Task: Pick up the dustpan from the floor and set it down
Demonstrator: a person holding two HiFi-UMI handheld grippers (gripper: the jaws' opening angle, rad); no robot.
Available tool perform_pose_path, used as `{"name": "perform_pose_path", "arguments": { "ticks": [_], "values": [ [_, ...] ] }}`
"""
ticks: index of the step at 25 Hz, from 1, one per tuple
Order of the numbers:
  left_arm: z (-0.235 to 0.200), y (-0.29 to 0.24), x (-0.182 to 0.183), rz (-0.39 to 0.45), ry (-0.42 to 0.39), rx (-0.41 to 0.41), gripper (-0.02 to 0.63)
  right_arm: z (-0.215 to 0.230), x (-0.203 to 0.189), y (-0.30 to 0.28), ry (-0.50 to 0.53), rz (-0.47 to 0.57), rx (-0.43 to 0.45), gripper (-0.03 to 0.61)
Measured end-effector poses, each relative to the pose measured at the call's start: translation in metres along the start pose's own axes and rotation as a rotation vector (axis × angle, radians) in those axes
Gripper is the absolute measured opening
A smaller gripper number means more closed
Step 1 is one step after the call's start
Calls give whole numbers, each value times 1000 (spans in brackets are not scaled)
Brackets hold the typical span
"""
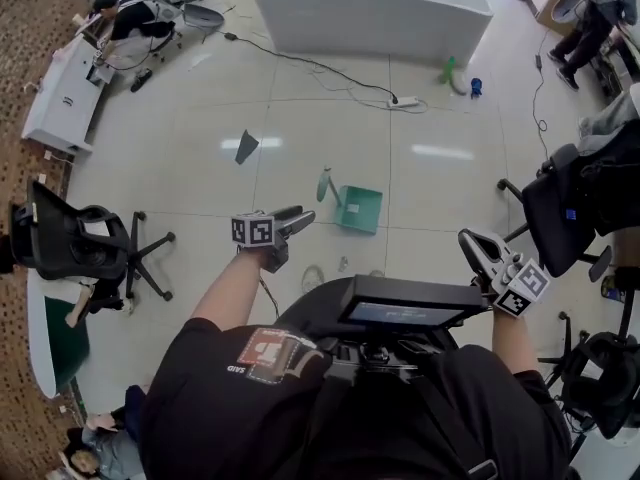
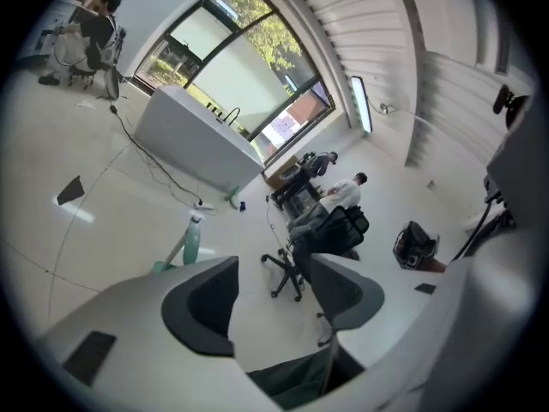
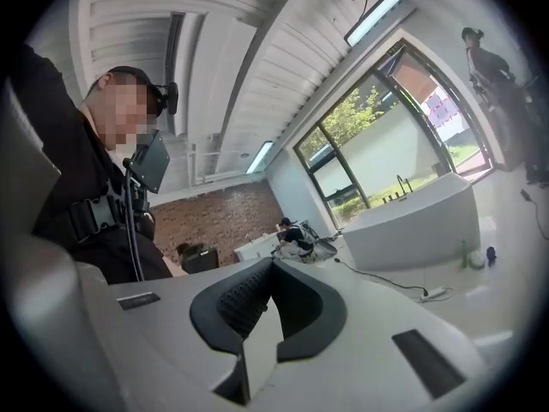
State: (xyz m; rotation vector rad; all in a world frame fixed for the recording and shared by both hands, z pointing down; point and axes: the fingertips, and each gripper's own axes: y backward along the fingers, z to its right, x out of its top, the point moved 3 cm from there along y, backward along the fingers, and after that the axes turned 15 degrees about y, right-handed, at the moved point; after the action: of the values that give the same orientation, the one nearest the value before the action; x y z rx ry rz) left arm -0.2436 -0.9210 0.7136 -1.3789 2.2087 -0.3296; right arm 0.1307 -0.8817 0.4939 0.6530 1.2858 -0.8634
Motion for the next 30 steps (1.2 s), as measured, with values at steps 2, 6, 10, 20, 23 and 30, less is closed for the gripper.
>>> {"name": "perform_pose_path", "arguments": {
  "ticks": [2, 6, 10, 20, 23, 30],
  "values": [
    [-45, -26, 28, -70, 11, 40, 315, 13, -8, -23, -10, -36, -38, 11],
    [-132, -90, 81, -181, 38, 88, 331, 43, -33, -64, -29, -96, -114, 11],
    [-194, -151, 123, -199, 113, 73, 353, 77, -66, -93, -63, -127, -178, 11],
    [-222, -219, 167, -129, 242, -93, 299, 116, -110, -116, -112, -169, -215, 11],
    [-226, -207, 154, -171, 251, -91, 299, 113, -111, -116, -117, -164, -213, 11],
    [-251, -190, 178, -87, 316, -102, 313, 127, -109, -119, -139, -166, -231, 11]
  ]
}}
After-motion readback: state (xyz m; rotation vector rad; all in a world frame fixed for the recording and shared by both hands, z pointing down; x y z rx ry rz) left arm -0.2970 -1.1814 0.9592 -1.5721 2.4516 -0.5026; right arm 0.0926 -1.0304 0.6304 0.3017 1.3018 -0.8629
